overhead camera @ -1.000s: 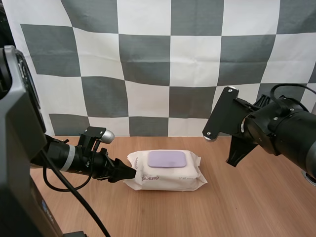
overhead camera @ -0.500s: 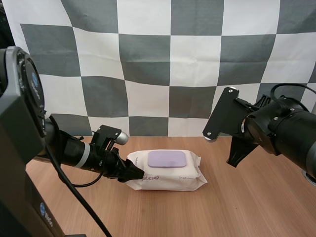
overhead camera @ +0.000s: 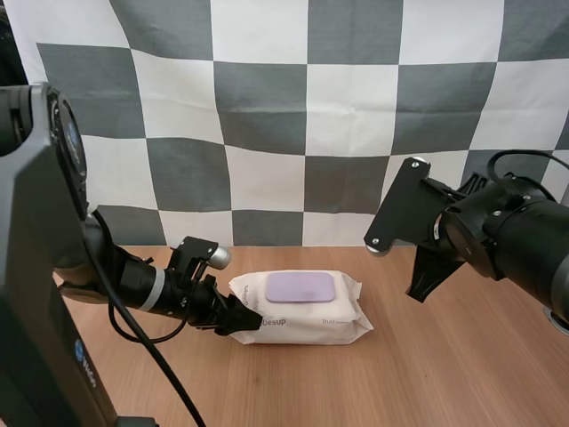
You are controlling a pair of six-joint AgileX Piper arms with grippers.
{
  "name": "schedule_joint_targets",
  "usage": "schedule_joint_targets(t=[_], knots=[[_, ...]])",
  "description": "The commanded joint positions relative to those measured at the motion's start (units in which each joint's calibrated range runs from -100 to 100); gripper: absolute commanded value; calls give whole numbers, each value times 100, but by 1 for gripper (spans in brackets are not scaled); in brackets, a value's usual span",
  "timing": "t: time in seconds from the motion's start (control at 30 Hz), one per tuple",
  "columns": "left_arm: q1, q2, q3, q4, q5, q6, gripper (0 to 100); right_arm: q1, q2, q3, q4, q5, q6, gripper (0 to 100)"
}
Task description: Open the wet wipes lid
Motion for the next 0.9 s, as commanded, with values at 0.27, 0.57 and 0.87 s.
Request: schedule_joint_targets(t=[0.27, 0.57, 0.87], knots=[[-4, 175, -3, -184, 646, 209, 86, 0, -4, 2, 0, -2, -27, 0], [-4, 175, -3, -184, 841, 253, 86, 0, -4, 2, 69, -2, -28, 0], [-4, 175, -3, -274, 861, 312, 86, 0, -4, 2, 132, -19, -28, 0]])
